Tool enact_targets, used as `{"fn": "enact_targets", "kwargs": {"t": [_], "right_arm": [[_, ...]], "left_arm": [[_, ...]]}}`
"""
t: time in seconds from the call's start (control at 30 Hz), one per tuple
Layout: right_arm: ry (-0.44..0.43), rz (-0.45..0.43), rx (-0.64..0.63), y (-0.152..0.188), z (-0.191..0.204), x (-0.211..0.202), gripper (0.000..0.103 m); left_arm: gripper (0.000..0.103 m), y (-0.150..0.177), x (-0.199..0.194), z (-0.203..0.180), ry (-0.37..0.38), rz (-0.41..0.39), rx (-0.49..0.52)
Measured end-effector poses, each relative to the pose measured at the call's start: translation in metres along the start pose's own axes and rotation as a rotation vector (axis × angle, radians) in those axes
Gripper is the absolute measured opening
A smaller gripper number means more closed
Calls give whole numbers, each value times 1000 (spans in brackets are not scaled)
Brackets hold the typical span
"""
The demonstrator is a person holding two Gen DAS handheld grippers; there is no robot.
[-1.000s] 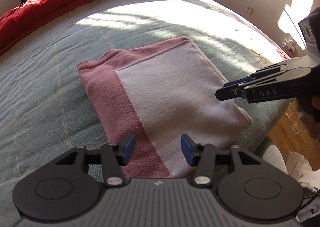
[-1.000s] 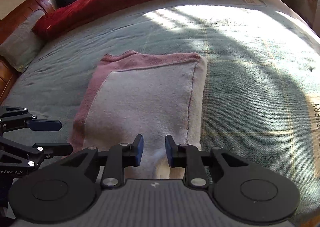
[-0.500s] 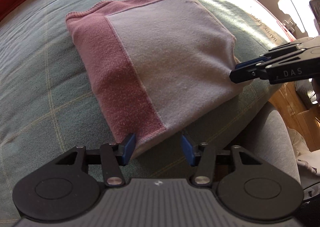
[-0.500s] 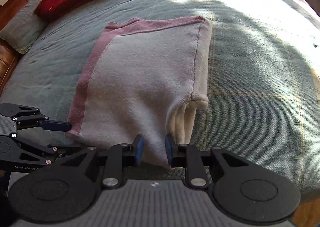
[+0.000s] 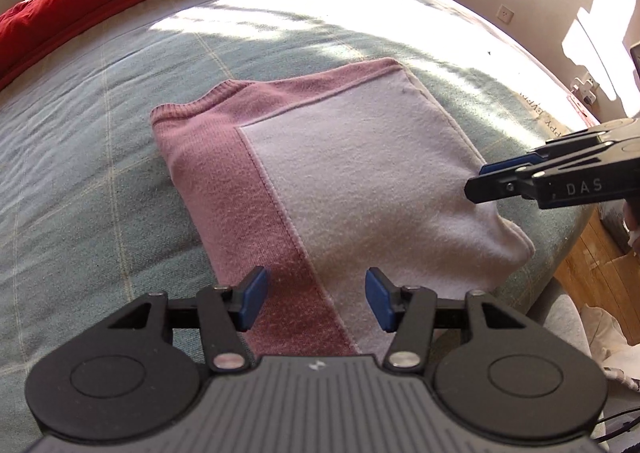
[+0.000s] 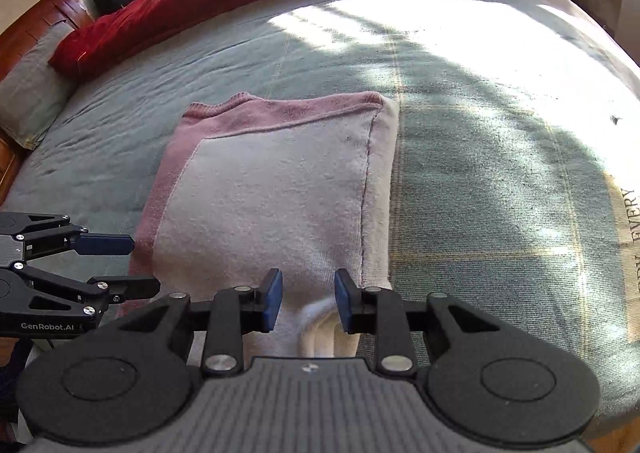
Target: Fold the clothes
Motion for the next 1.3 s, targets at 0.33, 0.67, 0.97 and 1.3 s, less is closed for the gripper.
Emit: {"fn": "enact_targets", "kwargs": {"t": [0.33, 0.67, 0.97, 1.3], "right_arm": [[-69, -53, 153, -7, -35, -23, 59], [-286, 47, 447, -6, -72, 29, 70], [-428, 76, 543, -3, -72, 61, 72], [-457, 76, 551, -36, -70, 84, 72]], "left_arm": [[60, 2, -18, 33, 78, -31, -183], [69, -4, 5, 79, 169, 35, -499], [77, -5, 36, 86, 227, 38, -555], [81, -34, 60, 87, 270, 26, -532]]}}
Point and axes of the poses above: each gripper's, at about its wrist camera, not at the fingertips, and x roughly the way its jaws point, z to its left, y to its underside, the point moved 8 cm from there along x, roughly the way its jaws point
